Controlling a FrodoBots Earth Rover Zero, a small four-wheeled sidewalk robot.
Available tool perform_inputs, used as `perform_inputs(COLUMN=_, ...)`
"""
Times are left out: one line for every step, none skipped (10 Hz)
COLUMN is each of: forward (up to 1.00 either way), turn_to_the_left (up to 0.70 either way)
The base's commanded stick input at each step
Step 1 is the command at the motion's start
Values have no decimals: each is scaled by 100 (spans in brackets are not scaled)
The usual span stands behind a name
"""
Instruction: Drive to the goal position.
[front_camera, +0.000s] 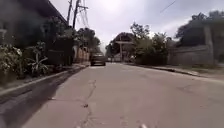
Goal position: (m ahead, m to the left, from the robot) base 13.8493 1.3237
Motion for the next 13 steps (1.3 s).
perform_inputs(forward=100, turn_to_the_left=0)
perform_inputs(forward=100, turn_to_the_left=0)
perform_inputs(forward=100, turn_to_the_left=0)
perform_inputs(forward=100, turn_to_the_left=0)
perform_inputs(forward=100, turn_to_the_left=0)
perform_inputs(forward=100, turn_to_the_left=0)
perform_inputs(forward=100, turn_to_the_left=-9)
perform_inputs(forward=100, turn_to_the_left=-25)
perform_inputs(forward=100, turn_to_the_left=-39)
perform_inputs(forward=100, turn_to_the_left=-10)
perform_inputs(forward=100, turn_to_the_left=0)
perform_inputs(forward=100, turn_to_the_left=0)
perform_inputs(forward=100, turn_to_the_left=0)
